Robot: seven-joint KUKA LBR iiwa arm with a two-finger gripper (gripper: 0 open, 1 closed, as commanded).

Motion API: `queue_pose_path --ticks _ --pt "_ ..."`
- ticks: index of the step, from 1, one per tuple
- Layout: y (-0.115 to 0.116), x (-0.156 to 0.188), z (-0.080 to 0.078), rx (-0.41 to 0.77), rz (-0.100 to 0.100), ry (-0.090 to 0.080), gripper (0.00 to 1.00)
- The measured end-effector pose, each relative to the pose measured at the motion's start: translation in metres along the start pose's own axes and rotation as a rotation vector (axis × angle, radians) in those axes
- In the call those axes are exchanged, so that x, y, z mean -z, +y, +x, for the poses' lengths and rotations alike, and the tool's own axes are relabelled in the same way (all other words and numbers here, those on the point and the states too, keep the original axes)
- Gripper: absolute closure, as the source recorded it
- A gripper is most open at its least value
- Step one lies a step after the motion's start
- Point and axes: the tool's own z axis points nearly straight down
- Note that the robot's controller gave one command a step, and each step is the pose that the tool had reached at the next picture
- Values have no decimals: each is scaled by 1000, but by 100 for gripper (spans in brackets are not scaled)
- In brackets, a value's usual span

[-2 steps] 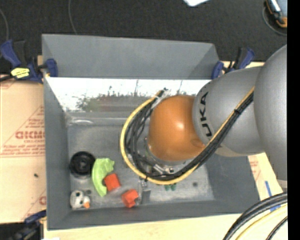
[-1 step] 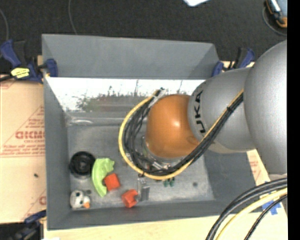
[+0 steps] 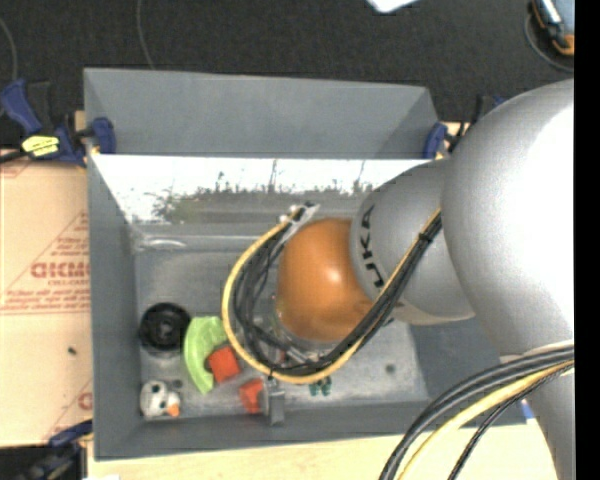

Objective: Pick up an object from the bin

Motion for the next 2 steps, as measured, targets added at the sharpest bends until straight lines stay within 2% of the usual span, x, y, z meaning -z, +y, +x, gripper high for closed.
queue_pose_path --ticks 1,2 --pt "-2 65 1 51 0 5 0" --pt "-1 31 -2 1 -1 -8 0"
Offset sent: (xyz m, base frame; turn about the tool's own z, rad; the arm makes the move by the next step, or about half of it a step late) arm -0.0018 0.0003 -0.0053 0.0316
